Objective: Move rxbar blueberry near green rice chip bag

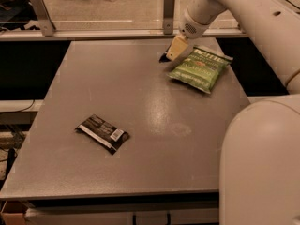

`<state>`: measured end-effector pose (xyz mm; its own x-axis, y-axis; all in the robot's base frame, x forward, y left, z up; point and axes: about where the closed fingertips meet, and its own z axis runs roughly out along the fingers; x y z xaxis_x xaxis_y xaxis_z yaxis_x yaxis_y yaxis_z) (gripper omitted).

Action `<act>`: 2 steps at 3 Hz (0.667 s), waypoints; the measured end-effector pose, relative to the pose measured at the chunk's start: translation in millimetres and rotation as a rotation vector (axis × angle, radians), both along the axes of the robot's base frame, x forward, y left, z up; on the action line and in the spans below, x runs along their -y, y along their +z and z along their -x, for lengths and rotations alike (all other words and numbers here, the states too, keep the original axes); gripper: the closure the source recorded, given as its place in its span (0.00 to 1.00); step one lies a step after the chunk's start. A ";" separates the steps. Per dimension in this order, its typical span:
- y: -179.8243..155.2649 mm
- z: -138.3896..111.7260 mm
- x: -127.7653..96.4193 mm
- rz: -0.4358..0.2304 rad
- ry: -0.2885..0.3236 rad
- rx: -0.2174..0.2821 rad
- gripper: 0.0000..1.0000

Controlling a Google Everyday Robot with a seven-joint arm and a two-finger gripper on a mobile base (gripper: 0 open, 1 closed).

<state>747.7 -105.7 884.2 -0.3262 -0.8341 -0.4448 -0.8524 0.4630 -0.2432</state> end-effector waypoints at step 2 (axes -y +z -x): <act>-12.6 -1.4 -0.5 -0.012 0.006 -0.033 0.13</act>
Offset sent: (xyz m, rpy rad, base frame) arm 0.0004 -0.0041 -0.0094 0.0190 0.0355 0.0010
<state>749.1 -105.2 871.7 -0.3359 -0.8309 -0.4436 -0.8628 0.4604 -0.2090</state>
